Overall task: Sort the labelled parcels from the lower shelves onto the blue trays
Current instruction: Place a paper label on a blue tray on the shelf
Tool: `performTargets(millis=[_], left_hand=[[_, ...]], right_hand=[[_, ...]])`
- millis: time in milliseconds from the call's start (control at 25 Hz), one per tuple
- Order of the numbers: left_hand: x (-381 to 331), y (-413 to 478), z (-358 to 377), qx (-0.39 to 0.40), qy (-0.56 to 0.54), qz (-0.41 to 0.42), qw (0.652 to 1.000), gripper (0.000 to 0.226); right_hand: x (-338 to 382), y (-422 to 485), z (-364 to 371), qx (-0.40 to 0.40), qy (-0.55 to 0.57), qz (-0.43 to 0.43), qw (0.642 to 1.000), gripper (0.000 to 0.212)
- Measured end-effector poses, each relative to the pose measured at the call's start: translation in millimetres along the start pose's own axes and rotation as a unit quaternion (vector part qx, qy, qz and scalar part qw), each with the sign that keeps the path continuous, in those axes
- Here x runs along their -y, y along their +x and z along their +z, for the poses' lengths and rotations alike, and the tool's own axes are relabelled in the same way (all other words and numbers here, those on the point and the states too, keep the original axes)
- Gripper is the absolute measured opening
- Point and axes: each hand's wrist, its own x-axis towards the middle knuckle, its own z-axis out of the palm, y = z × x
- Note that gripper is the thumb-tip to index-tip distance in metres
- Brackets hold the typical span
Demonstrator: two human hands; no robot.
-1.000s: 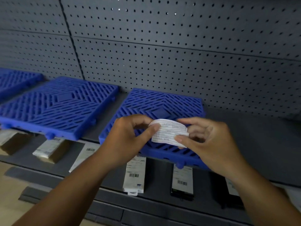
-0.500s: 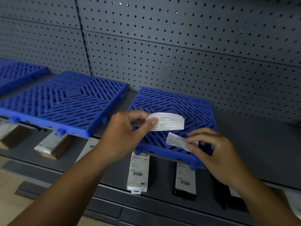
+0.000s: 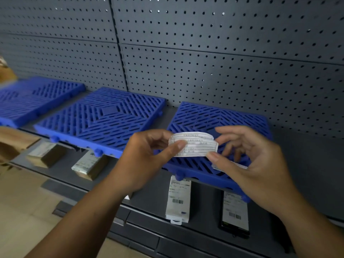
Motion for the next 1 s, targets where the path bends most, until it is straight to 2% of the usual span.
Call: performTargets(millis=[200,440,640,760,880,1000], left_hand=[[22,5,-64,0.014,-0.023,0.027,0.999,0.014],[65,20,-181,0.046,-0.016,0.041,0.998,0.017],[86,26,-256,0.062,0.002,0.025,0.998,0.016],[97,29,-286,0.037,0.022,0.024,0.999,0.021],[104,27,-299,0.028,0.020,0.022,0.999,0.020],[105,23,-299,0.032,0.016,0.026,0.999,0.018]], right_hand=[[22,31,60,-0.022,-0.003,-0.012,1.000,0.017],[49,69,171,-0.042,-0.019,0.008,0.999,0.003],[65,87,237,-0.023,-0.032,0.050,0.998,0.006],[64,93,252,0.002,-0.057,0.084,0.995,0.007],[54,95,265,0.034,-0.104,0.117,0.987,0.010],[44,92,274,0.023,-0.159,0.119,0.980,0.007]])
